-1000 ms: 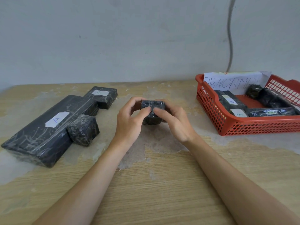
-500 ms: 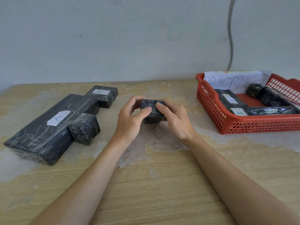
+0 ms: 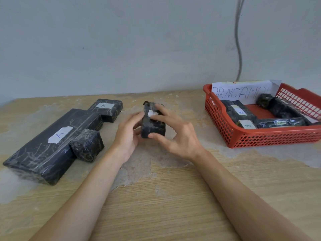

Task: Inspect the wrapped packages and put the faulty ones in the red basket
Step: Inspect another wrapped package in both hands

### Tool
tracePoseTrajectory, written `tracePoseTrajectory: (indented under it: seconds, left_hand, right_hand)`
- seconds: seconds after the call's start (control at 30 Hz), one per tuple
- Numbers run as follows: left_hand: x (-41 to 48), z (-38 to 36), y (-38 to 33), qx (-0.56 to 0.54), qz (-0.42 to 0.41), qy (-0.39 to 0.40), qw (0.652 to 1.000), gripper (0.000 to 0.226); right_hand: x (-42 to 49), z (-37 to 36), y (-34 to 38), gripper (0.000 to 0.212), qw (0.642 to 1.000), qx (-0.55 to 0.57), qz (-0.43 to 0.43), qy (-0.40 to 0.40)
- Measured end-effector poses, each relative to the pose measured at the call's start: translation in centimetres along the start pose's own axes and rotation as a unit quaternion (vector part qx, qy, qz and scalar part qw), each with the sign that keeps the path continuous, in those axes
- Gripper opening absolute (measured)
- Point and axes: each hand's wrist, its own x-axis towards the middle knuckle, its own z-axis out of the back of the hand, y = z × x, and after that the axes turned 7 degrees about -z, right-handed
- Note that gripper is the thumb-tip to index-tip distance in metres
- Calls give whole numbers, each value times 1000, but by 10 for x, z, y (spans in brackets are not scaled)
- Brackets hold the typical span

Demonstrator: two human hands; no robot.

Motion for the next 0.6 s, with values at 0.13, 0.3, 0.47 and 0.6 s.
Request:
tracePoseTrajectory:
  seconds: [0.13,0.3,0.47,0.6]
  left_hand:
    - [-1,-3,2,9,-66,-8,998,50]
    - [-4,-4,5,21,-114,30,993,28]
    - [-15,-16,3,49,-145,102,983,35]
    - [-19,-58,3,206,-208,113,949,28]
  right_hand:
    - [3,12,5,61,991,50,-124,-18]
    - [3,17,13,62,983,21,-181,-15]
    - [9,29,17,52,969,64,-229,-65]
    - [25,78,19,48,931,136,-252,-225]
